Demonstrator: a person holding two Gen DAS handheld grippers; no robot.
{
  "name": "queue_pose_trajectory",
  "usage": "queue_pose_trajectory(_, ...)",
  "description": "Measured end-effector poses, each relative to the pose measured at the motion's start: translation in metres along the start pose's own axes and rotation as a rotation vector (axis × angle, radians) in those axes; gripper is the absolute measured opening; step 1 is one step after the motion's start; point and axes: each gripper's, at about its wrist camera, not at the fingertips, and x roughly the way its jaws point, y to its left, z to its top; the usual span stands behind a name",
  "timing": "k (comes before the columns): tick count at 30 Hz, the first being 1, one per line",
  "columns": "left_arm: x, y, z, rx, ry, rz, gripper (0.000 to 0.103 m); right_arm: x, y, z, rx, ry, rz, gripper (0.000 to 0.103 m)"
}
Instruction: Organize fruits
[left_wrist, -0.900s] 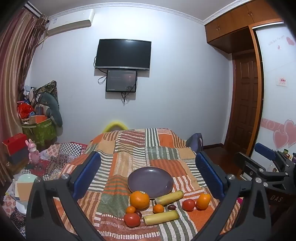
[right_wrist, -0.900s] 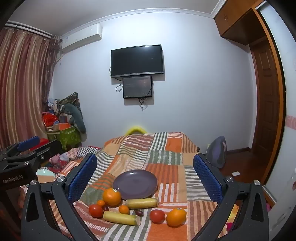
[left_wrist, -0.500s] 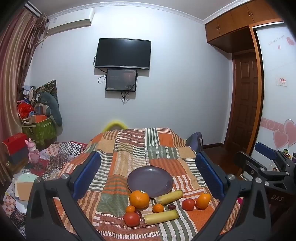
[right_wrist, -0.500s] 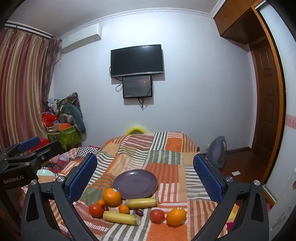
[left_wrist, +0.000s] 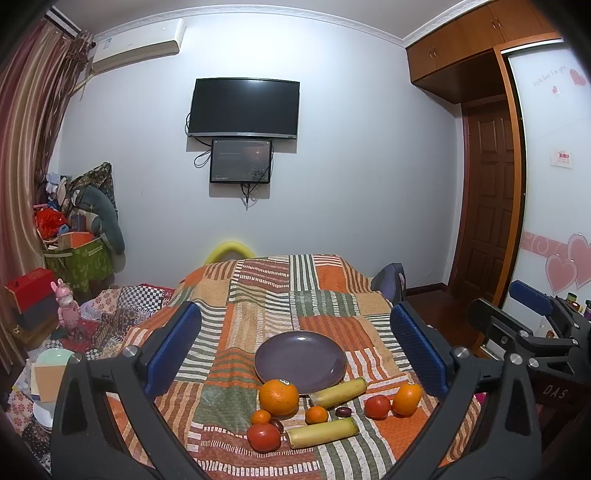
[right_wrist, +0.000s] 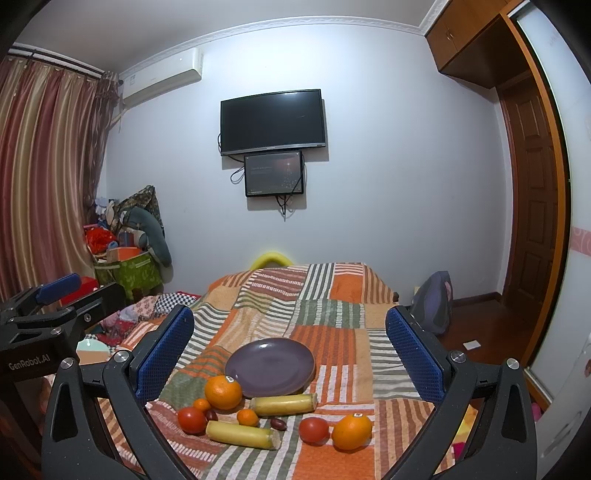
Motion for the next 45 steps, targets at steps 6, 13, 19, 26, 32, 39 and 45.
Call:
queue_pose_trajectory(6,0.0008,-0.0006,-0.0003,0.003,0.000,0.000,0.103,-0.0001,0.0006,-0.0002,0.001,-0.001,0.001,0.103)
queue_pose_trajectory(13,0.0001,-0.0012,0.0009,0.006,0.000,0.001,0.103,-0.0013,0.0001,0.0006,0.002,-0.001,0.000,0.103)
queue_pose_trajectory(19,-0.0003,-0.0017,0.0013,0.007,-0.001,0.001,0.103,-0.0014,0.0002,0.0011,0.003,-0.001,0.002,0.103)
queue_pose_trajectory(26,-0.0006,-0.0017,0.0019,0.008,-0.001,0.001,0.103,-0.0016,0.0002,0.0006,0.004,-0.002,0.002,0.103)
queue_pose_trajectory(32,-0.0029,-0.0008,0.0027,0.011,-0.003,0.004,0.103,-0.0014,0.0003,0.0005,0.004,-0.002,0.002,0.103)
queue_pose_trajectory(39,-0.0027,-0.0011,0.0034,0.013,-0.003,0.008,0.103,-0.0035,0.0023,0.0027,0.002,-0.004,0.004,0.103)
queue_pose_trajectory(45,-0.0021,-0.0016,0.0026,0.014,-0.003,0.008,0.103,-0.0044,0.0033,0.0037,0.001,-0.004,0.006,0.103)
